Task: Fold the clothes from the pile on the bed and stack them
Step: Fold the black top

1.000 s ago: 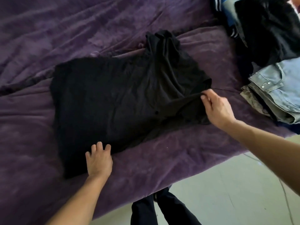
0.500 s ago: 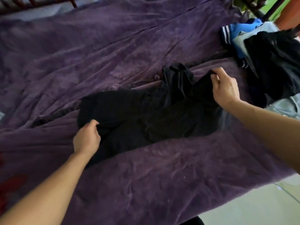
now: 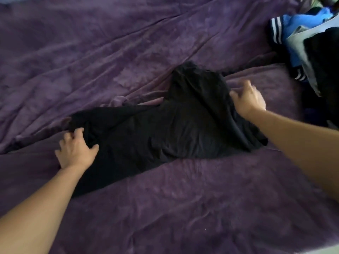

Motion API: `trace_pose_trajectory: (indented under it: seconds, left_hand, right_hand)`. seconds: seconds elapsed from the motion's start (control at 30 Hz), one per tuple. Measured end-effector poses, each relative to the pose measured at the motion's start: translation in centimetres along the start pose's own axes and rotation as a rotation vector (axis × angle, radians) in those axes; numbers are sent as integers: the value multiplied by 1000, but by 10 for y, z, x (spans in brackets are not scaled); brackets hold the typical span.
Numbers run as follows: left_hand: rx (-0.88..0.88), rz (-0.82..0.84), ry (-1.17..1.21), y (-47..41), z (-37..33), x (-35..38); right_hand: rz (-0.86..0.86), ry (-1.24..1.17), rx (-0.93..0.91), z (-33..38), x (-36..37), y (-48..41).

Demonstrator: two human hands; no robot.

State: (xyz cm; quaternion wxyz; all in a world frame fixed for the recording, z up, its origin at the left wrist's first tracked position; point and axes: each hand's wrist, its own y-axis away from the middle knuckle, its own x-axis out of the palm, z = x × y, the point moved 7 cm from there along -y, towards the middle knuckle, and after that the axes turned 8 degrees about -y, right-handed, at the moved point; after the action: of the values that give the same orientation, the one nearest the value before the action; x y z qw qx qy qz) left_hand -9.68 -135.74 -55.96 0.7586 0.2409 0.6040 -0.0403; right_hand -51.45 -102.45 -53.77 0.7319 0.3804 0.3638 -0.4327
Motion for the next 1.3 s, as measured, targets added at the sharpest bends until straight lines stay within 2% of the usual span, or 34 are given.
trace_pose_trajectory:
  seconds: [0.1, 0.17, 0.27, 0.37, 0.47, 0.57, 0.67, 0.8, 0.9, 1.0, 1.1, 1.17, 1.23, 1.3]
  left_hand:
    - [-144, 132, 40, 4, 10, 22]
    - [-177, 125, 53, 2, 13, 26]
    - [-128, 33, 37, -8, 9, 18]
    - [-60, -98, 22, -15, 0, 1]
    - [-31, -296, 112, -25, -10, -29]
    - [-118, -405, 285, -47, -6, -57]
    - [-278, -427, 428, -74, 16, -72]
    - [-337, -324, 547, -80, 39, -46]
    - [-359, -154, 687, -62, 54, 0]
    - [-432, -31, 680, -44, 73, 31]
    - [-393, -14, 612, -42, 86, 42]
    - [-351, -46, 638, -45, 89, 39]
    - [-323, -119, 645, -49, 91, 30]
    - [-331, -192, 663, -48, 94, 23]
  right_hand:
    - [61, 57, 75, -42, 19, 40]
    - [75, 141, 12, -53, 31, 61]
    - [30, 186, -26, -62, 34, 66]
    - [-71, 76, 143, -77, 17, 58]
    - [-38, 125, 227, -83, 8, 53]
    - [-21, 153, 221, -70, 8, 51]
    - [-69, 225, 40, -42, 16, 50]
    - [-100, 258, -379, 31, 48, 66]
    - [46, 155, -571, 99, 92, 81]
    - [174, 71, -644, 156, 133, 87]
    - [277, 236, -564, 186, 164, 72]
    - [206, 282, -475, 197, 162, 56]
    - [76, 185, -348, 198, 147, 39]
    - [25, 103, -224, 192, 138, 26]
